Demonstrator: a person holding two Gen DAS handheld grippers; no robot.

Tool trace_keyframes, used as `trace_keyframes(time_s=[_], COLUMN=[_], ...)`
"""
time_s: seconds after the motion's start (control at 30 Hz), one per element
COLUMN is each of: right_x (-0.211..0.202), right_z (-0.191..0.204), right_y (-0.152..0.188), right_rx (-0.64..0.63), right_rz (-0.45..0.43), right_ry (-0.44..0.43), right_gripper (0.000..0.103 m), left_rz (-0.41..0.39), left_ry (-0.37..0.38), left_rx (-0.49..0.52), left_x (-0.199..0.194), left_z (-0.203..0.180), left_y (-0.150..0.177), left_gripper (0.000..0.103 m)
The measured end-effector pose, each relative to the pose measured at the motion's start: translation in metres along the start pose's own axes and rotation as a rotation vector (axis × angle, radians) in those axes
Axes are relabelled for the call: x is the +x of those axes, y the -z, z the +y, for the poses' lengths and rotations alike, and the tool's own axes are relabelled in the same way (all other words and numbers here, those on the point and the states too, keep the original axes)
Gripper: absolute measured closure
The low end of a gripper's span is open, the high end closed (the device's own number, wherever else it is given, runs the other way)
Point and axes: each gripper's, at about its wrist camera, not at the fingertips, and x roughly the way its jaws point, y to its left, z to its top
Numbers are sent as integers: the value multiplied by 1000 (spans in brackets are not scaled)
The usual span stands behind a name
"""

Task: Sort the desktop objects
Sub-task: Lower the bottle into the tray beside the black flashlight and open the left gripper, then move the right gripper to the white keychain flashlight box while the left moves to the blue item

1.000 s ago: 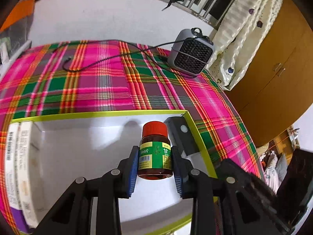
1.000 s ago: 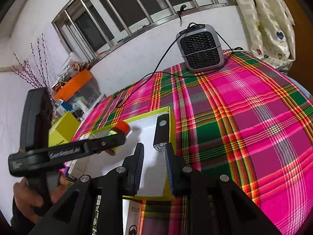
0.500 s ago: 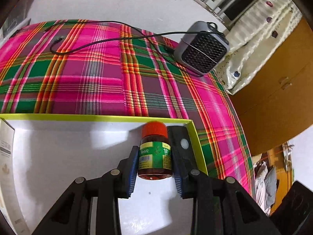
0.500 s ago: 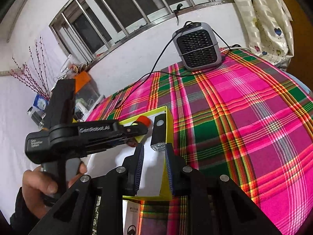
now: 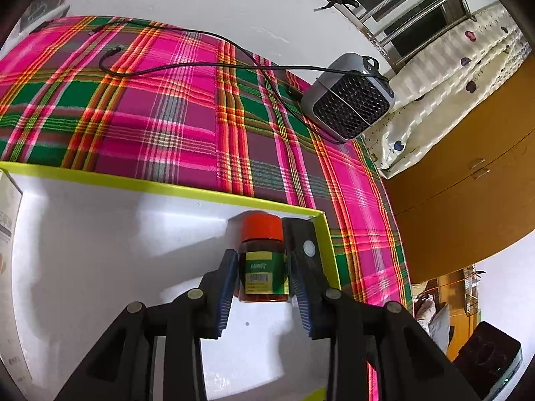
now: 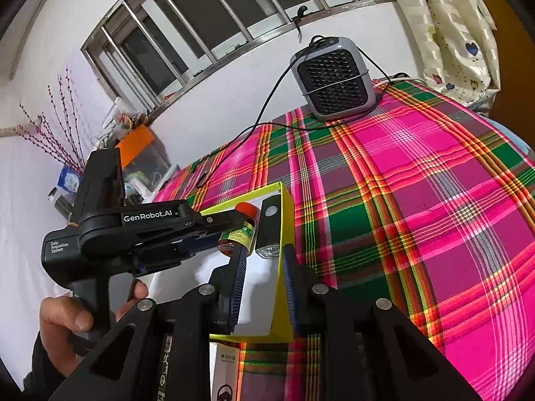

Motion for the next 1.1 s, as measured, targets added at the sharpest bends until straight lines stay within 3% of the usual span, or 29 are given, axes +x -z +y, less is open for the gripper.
trace_keyframes(time_s=[0.37,1.1], right_x=[1,-2], right_z=[-3,0], right_y=[0,0], right_rx=[10,7], right_rz=[4,-11], right_ry=[-4,-17], right_gripper=[80,80], left_rz=[13,-41], left_ry=[31,27], left_rx=[-18,59], left_x=[9,-32], left_z=[1,2], left_y=[-3,11], left_gripper=[70,70])
